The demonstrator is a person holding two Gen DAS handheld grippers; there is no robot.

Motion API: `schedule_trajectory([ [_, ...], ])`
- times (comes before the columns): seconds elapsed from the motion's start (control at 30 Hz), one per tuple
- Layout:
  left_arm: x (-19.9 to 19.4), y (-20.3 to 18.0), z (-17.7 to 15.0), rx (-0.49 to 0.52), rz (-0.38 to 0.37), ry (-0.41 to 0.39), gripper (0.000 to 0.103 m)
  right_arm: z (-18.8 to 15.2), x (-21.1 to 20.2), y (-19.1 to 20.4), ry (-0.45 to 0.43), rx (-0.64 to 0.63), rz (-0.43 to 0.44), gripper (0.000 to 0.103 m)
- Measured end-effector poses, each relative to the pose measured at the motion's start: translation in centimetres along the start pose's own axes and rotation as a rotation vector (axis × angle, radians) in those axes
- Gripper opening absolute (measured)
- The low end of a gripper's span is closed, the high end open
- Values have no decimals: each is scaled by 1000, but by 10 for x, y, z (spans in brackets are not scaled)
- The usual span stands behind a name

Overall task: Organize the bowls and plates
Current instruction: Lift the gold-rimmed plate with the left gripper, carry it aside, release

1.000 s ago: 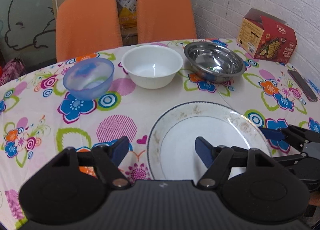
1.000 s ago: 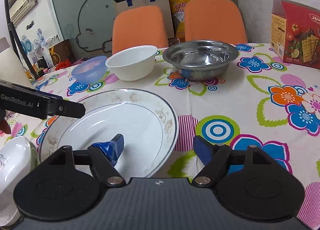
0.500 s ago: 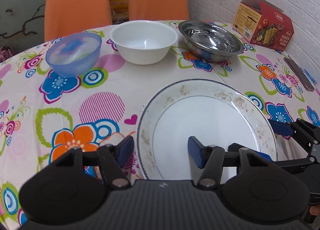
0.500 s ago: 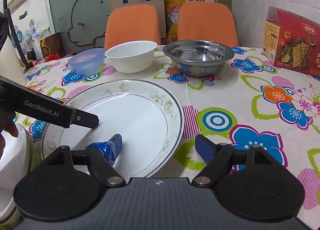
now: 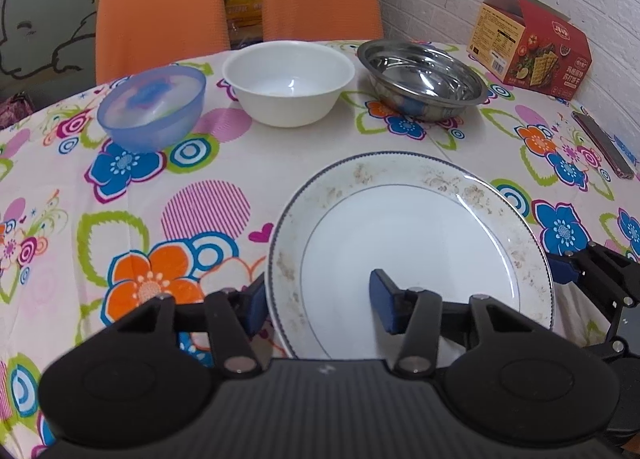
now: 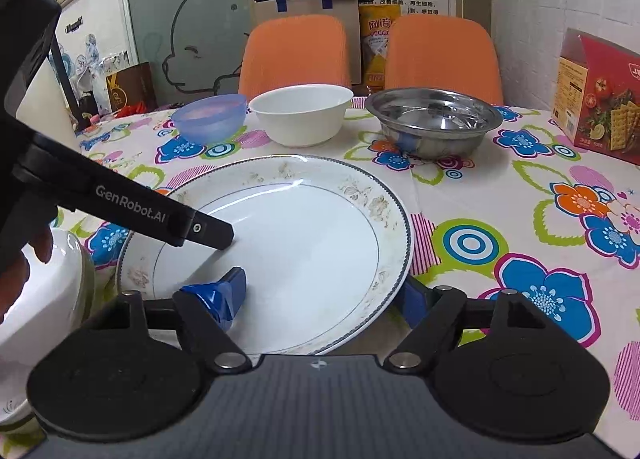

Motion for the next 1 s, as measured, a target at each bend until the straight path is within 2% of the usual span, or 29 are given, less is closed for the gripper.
schedule_trajectory([
  [0.1,0,0,2,-35,7,5,40,4,1,-3,6,24,-6,58],
  [0.33,-2,-15,16,-18,-12,-17,39,16,-5,-17,-15,41,-41,58],
  [0.53,13,-21,16,-13,-10,11,39,13,7,-29,25,64,-39,58],
  [0.63,14,-19,14,-16,-16,0,39,12,7,-30,17,73,-25,62],
  [0.7,15,-19,14,-12,-22,-3,43,12,9,-29,18,62,-21,65],
  [0.77,17,-22,14,1,-25,-11,51,10,10,-27,8,34,-26,66],
  [0.83,17,-26,14,3,-9,-19,54,10,12,-24,4,14,-41,67],
  [0.9,18,-26,14,3,-10,-13,54,10,12,-24,4,19,-44,68],
  [1.0,16,-24,17,-22,-5,8,47,13,12,-25,15,43,-51,67],
])
Point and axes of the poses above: each gripper's, at about its wrist camera, not at the fingertips, and x roughly the way its jaws point, y to its left, z to its top, the point moved 1 cm from there along x, roughly the way its jaws point, and after that the axes turned 1 degree about -y, right-handed, at the moved point
